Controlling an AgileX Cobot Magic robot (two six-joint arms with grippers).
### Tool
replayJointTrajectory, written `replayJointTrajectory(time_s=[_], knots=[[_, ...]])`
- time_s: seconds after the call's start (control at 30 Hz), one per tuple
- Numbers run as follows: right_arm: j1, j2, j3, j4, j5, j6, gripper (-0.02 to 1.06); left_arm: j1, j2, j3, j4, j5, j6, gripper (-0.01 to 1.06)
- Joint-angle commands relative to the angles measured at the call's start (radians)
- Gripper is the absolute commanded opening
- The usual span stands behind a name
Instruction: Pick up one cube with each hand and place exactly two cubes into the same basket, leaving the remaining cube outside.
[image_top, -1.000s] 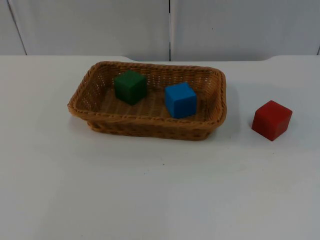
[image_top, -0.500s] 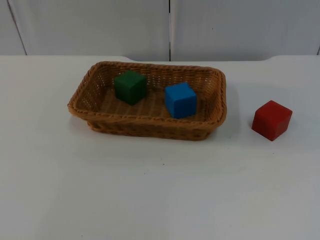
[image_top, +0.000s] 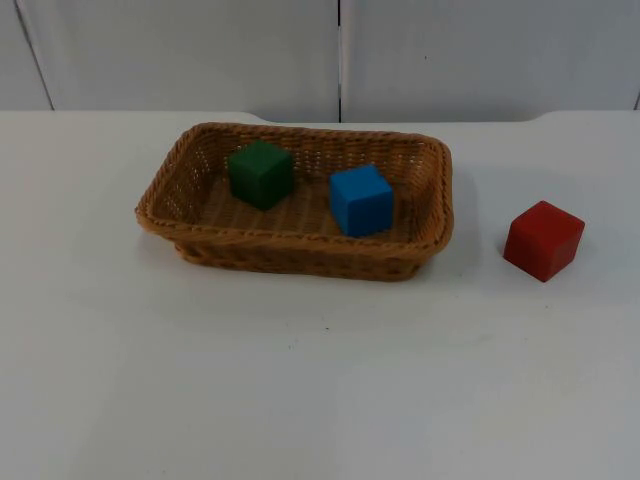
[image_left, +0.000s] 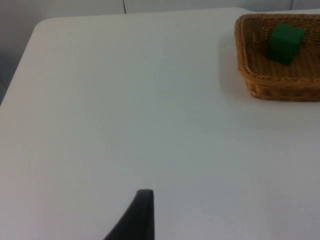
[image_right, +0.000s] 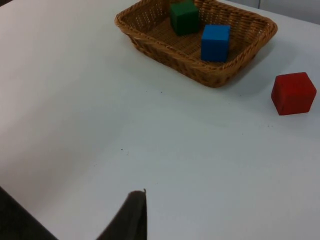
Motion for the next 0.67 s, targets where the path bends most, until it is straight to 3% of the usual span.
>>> replayJointTrajectory(time_s=[0.0,0.5,0.63], knots=[[-0.032,-0.002,0.004,0.002,-0.005,0.000,1.05,0.004,-0.005,0.004,0.000,-0.001,-0.006,1.05],[-0.376,-0.002,0.004,0.002,-0.007,0.000,1.05,0.004,-0.005,0.004,0.000,-0.001,-0.006,1.05],[-0.427,-0.002,0.004,0.002,-0.007,0.000,1.05,0.004,-0.005,0.004,0.000,-0.001,-0.006,1.05]])
